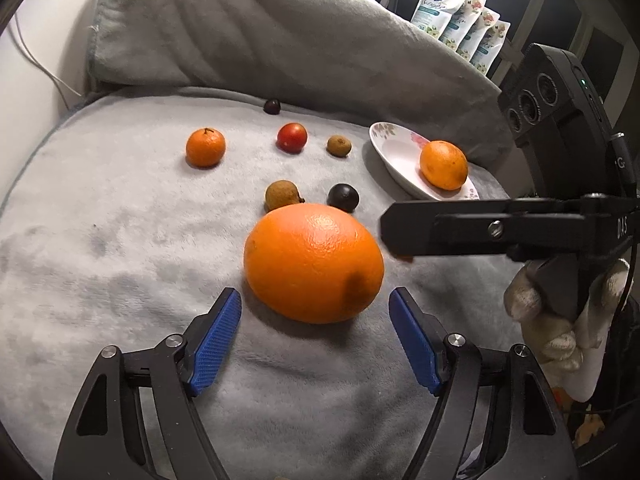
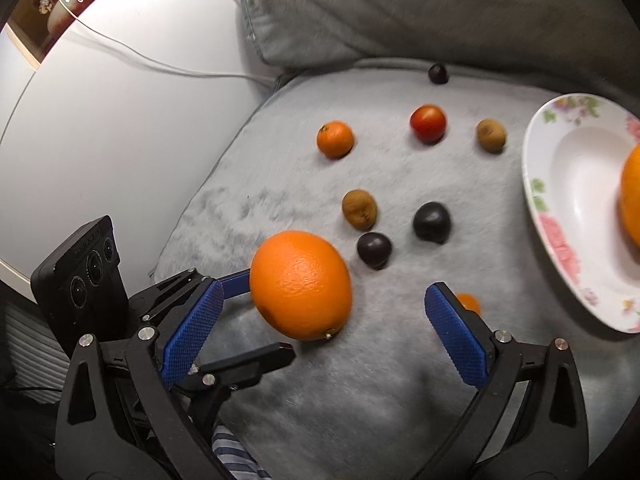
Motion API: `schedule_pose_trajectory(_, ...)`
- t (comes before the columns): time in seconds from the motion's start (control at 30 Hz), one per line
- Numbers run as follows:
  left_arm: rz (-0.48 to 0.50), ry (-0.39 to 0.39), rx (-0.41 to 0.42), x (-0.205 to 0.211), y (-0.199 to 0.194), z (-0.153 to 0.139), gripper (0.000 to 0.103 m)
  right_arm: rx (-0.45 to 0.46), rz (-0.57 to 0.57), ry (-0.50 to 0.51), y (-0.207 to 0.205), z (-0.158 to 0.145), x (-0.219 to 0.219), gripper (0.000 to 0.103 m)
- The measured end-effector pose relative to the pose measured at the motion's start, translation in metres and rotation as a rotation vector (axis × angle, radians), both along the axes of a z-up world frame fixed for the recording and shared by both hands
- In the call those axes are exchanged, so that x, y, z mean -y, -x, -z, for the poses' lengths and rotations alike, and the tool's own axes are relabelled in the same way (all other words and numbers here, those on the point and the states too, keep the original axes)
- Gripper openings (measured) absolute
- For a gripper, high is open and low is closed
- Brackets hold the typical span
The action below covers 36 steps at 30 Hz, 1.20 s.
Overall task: Organize fruits
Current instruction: 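Move the right tool to the large smooth orange and grasp it, then lift the large orange onto the plate beside the tangerine, release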
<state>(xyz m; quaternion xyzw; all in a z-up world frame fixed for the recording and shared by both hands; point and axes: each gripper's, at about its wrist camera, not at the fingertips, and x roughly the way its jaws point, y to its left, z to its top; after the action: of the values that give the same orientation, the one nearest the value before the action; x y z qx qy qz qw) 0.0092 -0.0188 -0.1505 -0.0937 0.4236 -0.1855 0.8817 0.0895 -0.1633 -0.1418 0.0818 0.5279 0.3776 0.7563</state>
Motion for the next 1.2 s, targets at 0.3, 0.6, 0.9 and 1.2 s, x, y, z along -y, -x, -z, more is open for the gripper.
schedule_pose_trajectory(0.3, -0.003, 0.022, -0.028, 0.000, -0.007, 0.007, 0.077, -0.101, -0.017, -0.035, -0.012, 0.016, -0.011, 0.088)
schedule_pose_trajectory(0.6, -0.002, 0.054, -0.030, -0.003, -0.011, 0.008, 0.076, -0.168, -0.037, -0.091, -0.017, 0.022, -0.014, 0.067)
schedule_pose_trajectory(0.9, 0.003, 0.054, -0.018, 0.000, -0.011, 0.007, 0.073, -0.105, -0.061, -0.044, -0.008, 0.012, -0.022, 0.066)
schedule_pose_trajectory(1.2, 0.006, 0.041, 0.019, 0.006, -0.006, -0.005, 0.073, -0.072, -0.047, -0.060, -0.004, 0.000, -0.016, 0.066)
